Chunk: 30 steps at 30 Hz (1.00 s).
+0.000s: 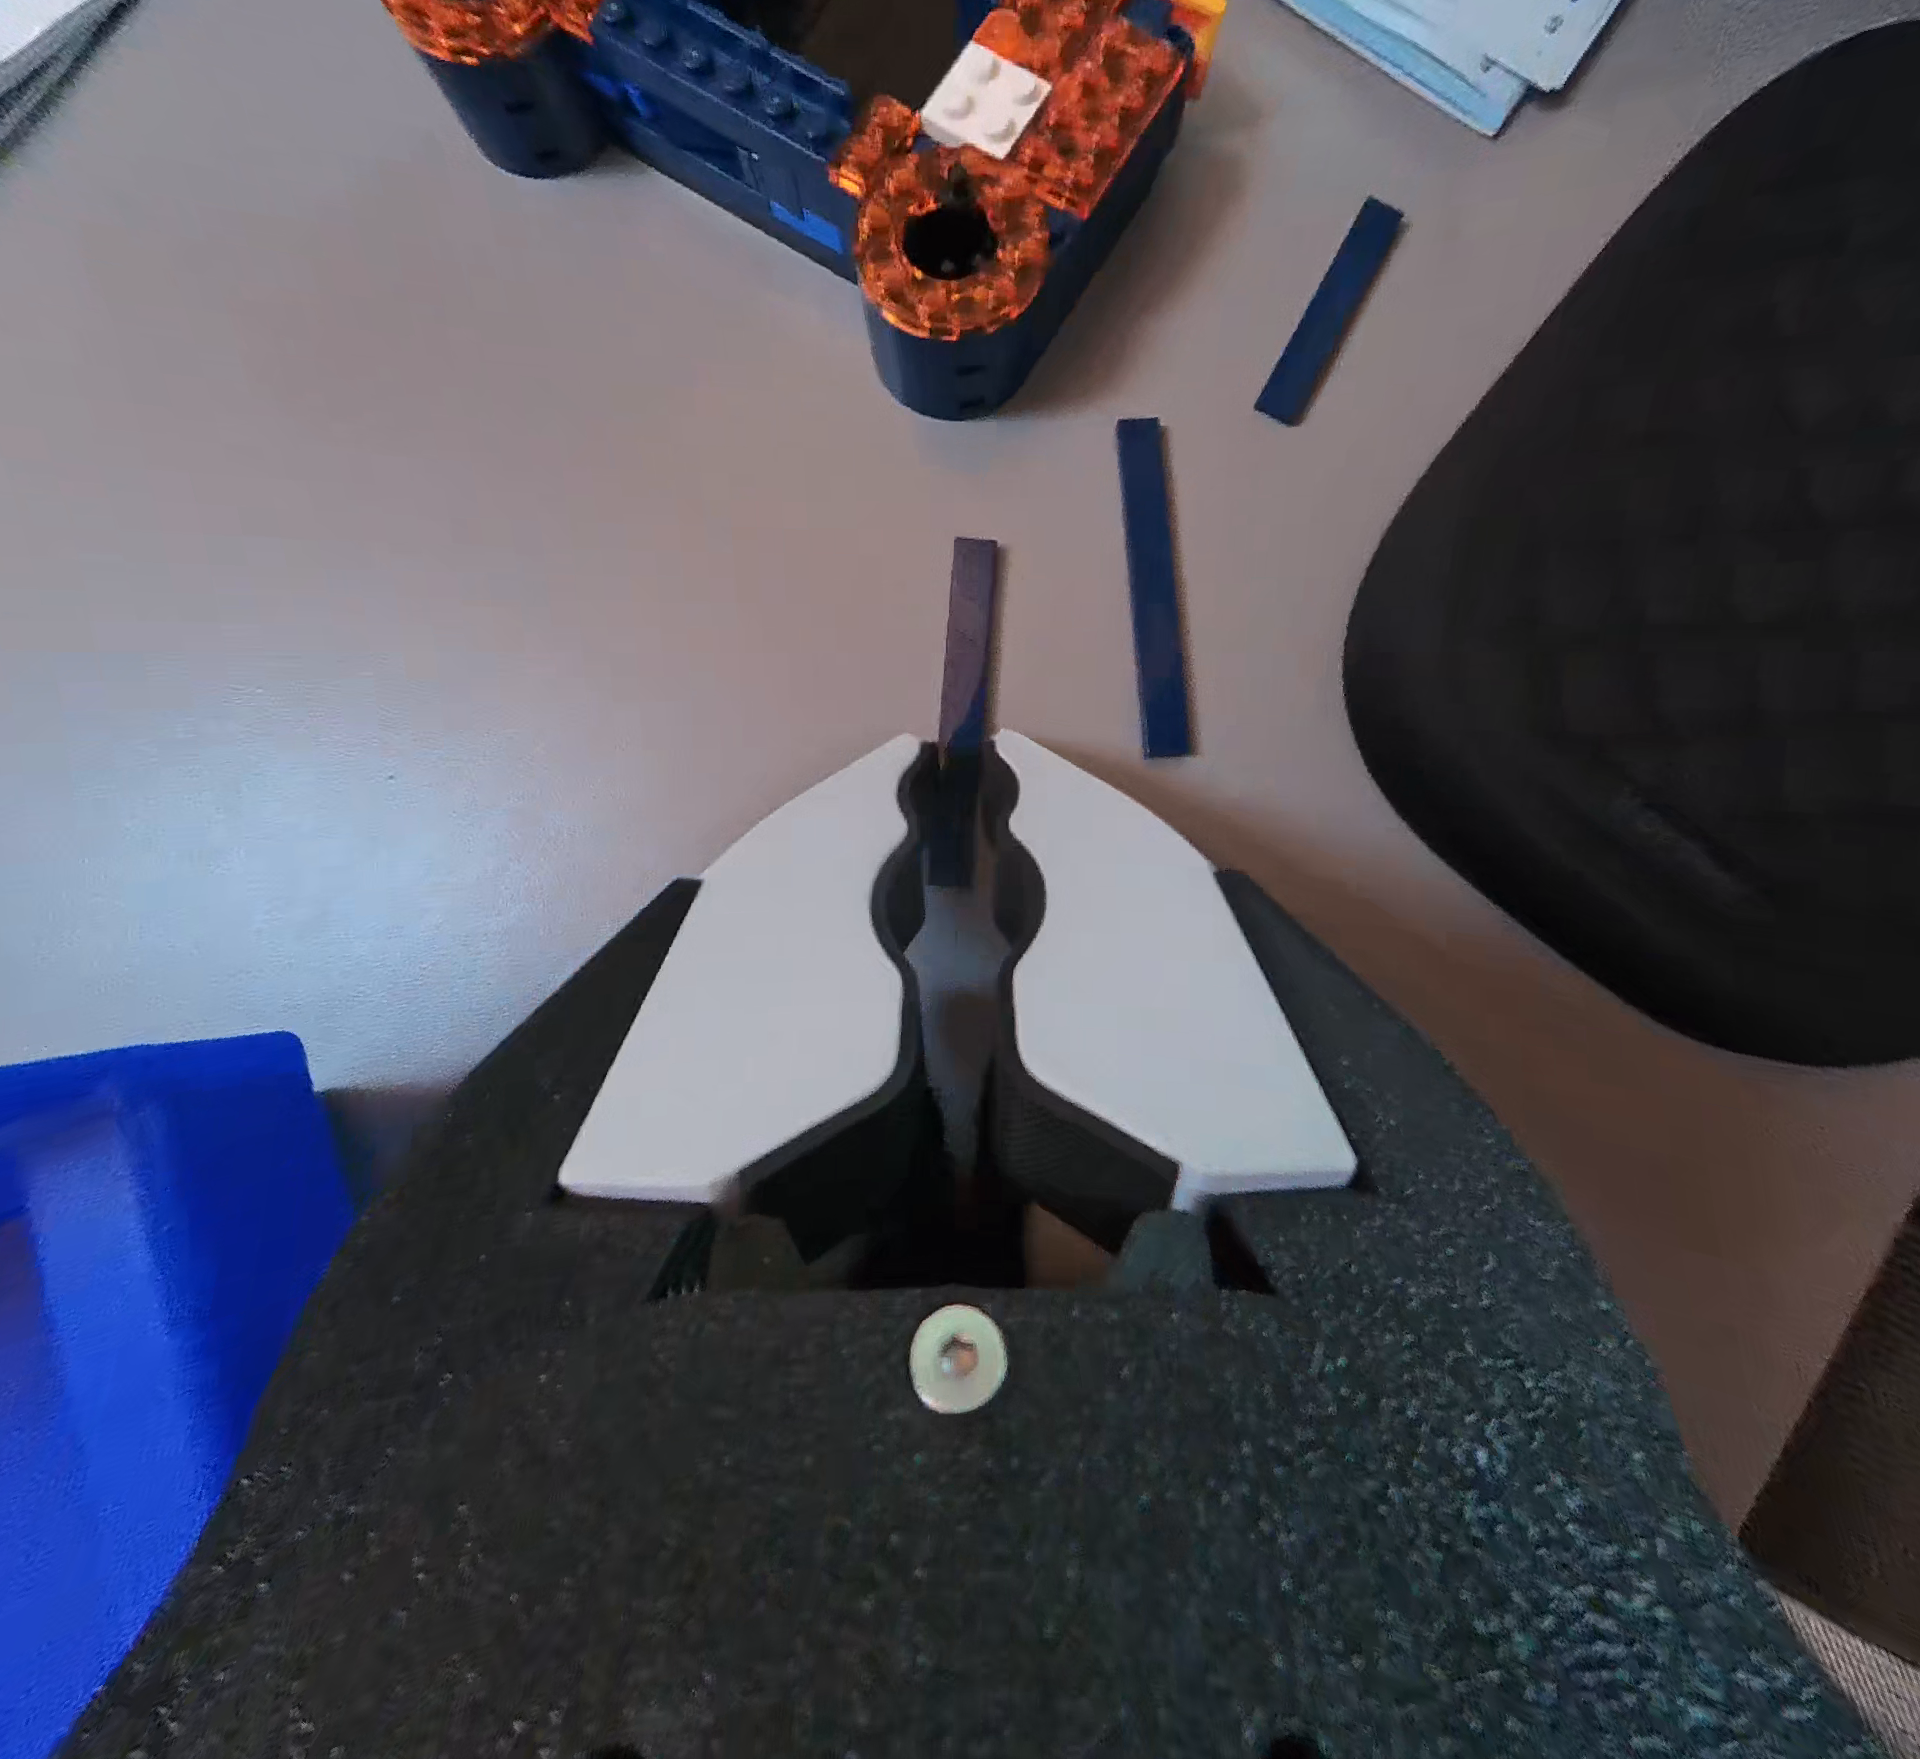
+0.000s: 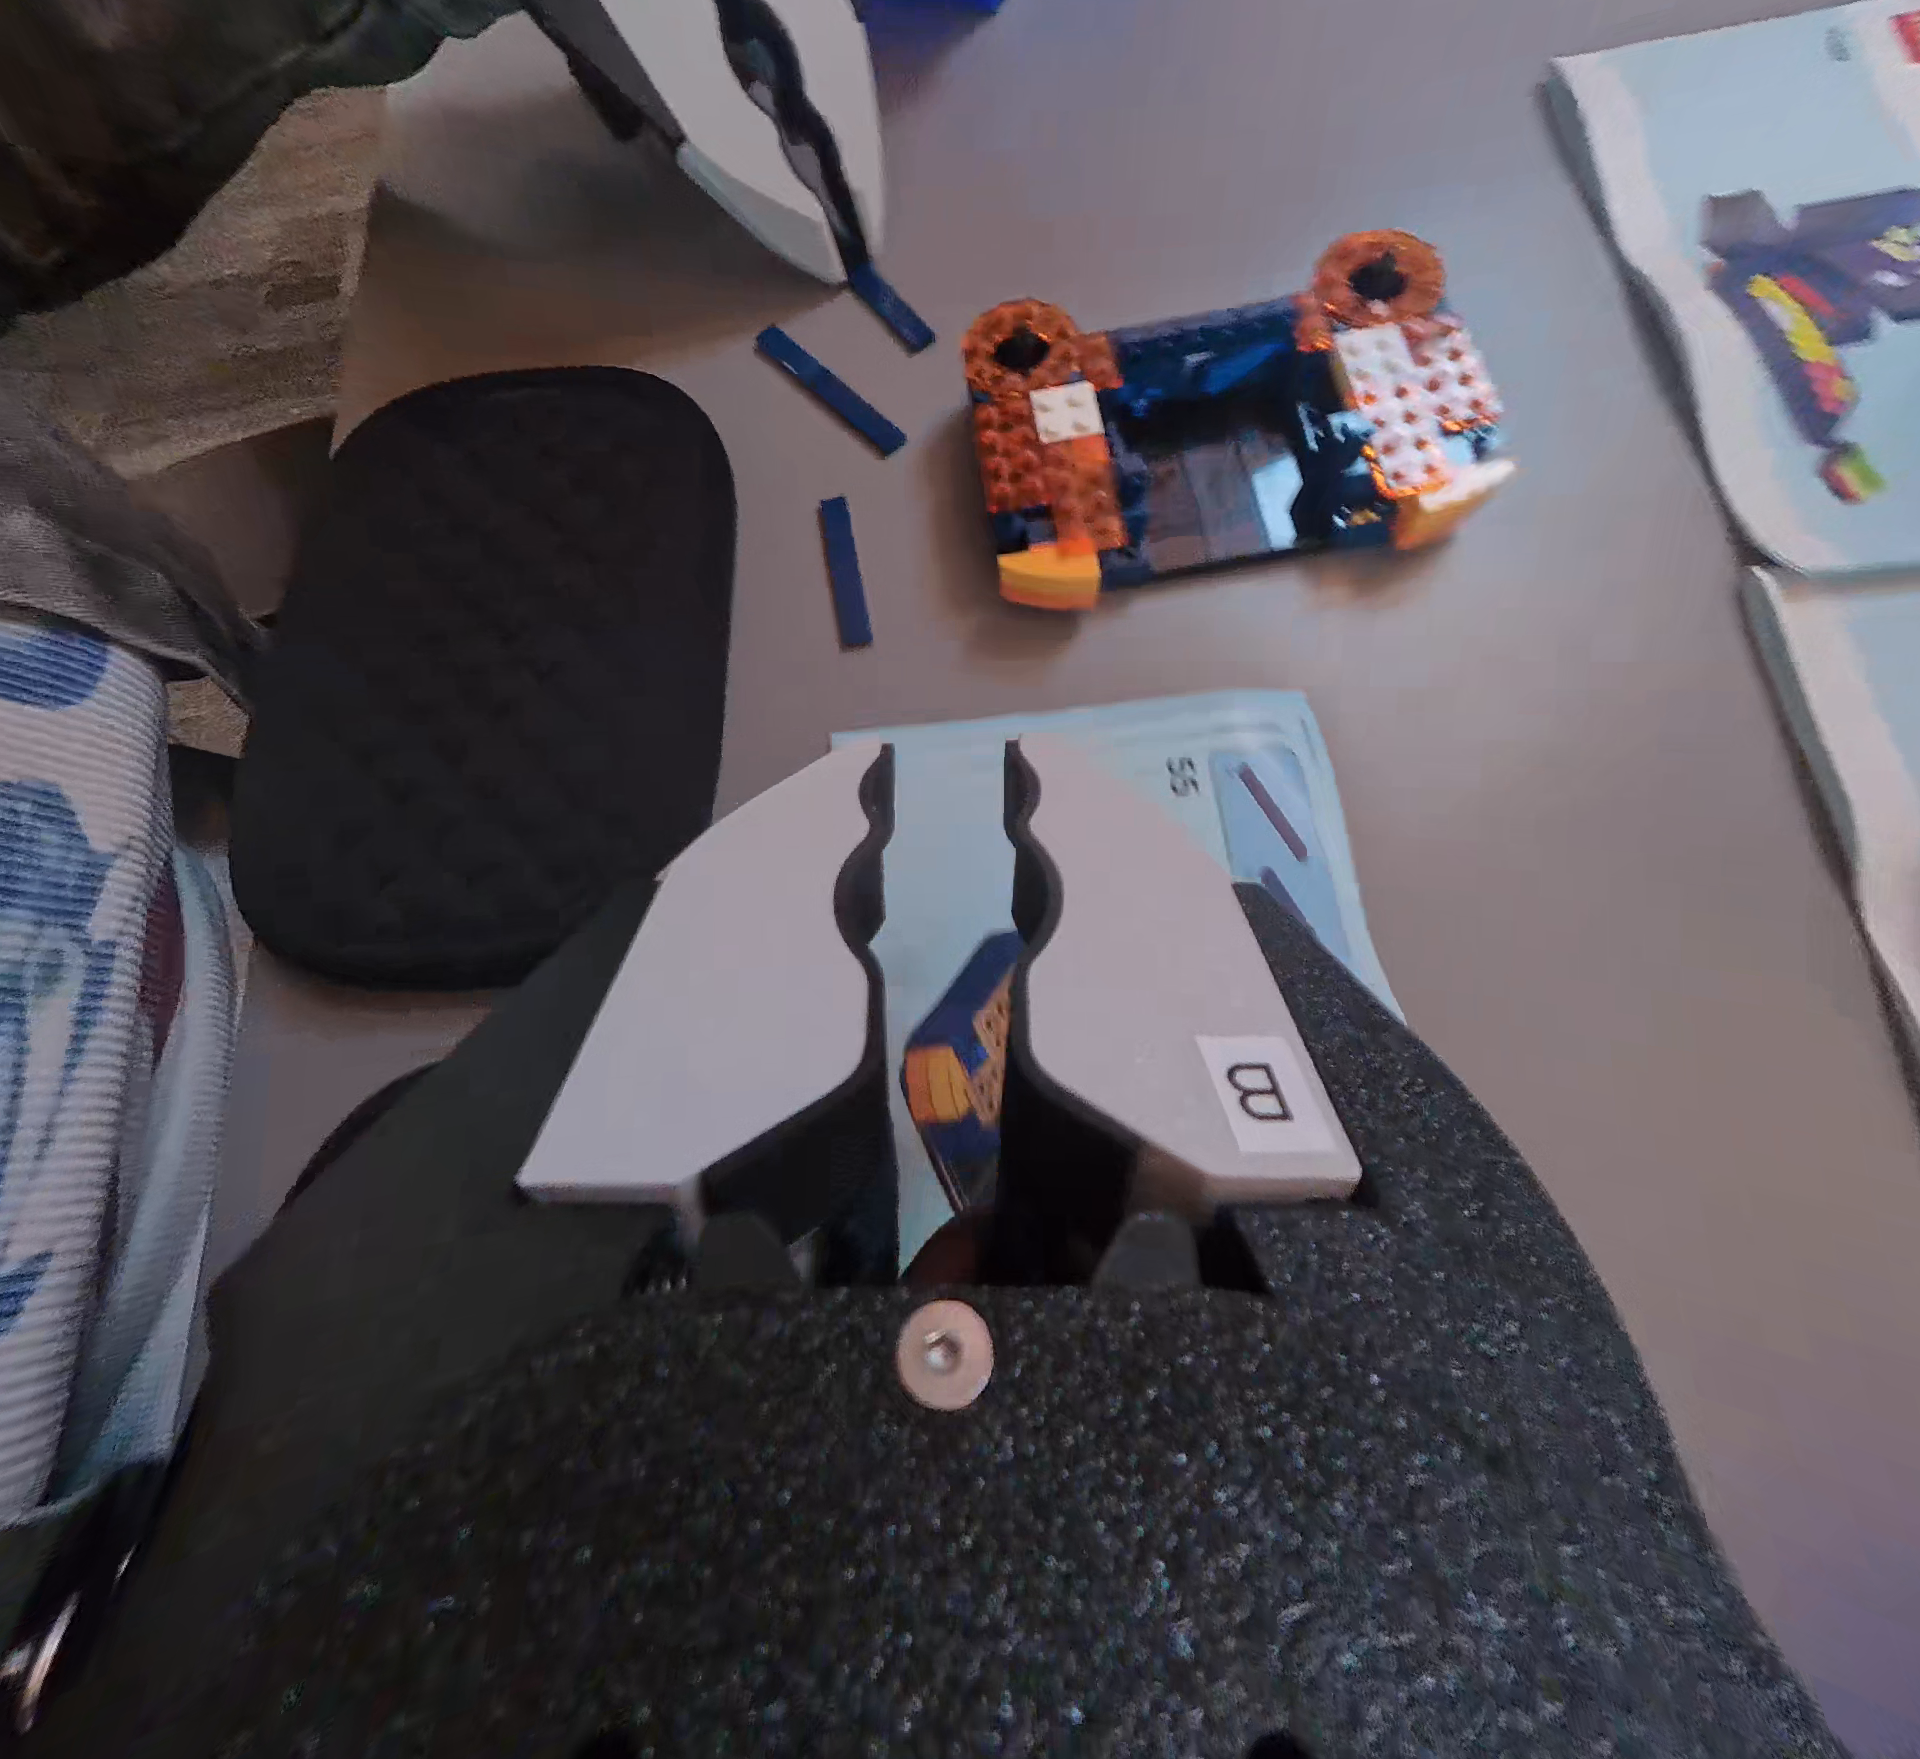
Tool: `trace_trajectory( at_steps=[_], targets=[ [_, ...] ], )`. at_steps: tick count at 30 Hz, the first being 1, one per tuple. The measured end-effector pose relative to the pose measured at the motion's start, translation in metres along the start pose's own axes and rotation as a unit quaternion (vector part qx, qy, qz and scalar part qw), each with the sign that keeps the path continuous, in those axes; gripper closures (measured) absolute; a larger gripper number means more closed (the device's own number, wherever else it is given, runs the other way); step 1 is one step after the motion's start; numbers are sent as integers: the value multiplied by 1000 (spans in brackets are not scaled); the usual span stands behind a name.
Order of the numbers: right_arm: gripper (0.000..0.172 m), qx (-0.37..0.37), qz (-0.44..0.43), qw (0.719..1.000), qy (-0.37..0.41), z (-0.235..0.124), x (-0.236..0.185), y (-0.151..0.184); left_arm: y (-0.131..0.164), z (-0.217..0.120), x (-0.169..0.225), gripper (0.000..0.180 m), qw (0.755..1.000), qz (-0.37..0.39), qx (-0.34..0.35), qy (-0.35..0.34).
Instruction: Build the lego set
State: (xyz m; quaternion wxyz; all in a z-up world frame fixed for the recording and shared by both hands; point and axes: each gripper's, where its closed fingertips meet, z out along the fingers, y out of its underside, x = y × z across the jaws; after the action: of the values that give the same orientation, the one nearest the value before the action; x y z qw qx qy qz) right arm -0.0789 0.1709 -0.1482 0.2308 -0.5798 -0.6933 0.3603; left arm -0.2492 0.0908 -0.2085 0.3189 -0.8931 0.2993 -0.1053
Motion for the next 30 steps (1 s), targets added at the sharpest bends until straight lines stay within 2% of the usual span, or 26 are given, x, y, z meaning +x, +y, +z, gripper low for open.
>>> trace_trajectory(
  at_steps=[4, 7, 10, 12, 13, 15, 17, 21, 25, 30],
  targets=[
    [153, 6, 12, 999, 35, -26, 10, 11, -2, -5, -2, 173, 999, 17, 3, -33],
    [156, 55, 28, 998, 31, -41, 8, 5, -32, -31, 2, 173, 992, 38, 81, -89],
    [156, 158, 35, 986, -49, -47, -22, -16, -88, -53, 47, 174, 969, 134, 186, -95],
    [149, 212, -18, 971, -107, -53, -53, -25, -117, -44, 86, 174, 962, 154, 219, -48],
    [146, 226, -58, 967, -101, -57, -62, -26, -127, -34, 105, 173, 961, 162, 223, -18],
    [145, 224, -131, 964, -52, -61, -68, -21, -140, -15, 133, 174, 959, 175, 223, 28],
    [145, 212, -160, 963, -34, -63, -75, -15, -151, -2, 150, 173, 954, 187, 228, 57],
    [147, 191, -156, 968, -44, -59, -85, -4, -168, 9, 167, 173, 946, 203, 235, 90],
    [163, 185, -176, 967, -29, -61, -89, 2, -173, 13, 181, 173, 945, 215, 227, 98],
    [160, 175, -183, 967, -20, -62, -96, 10, -174, 15, 192, 173, 945, 212, 225, 110]
  ],
)
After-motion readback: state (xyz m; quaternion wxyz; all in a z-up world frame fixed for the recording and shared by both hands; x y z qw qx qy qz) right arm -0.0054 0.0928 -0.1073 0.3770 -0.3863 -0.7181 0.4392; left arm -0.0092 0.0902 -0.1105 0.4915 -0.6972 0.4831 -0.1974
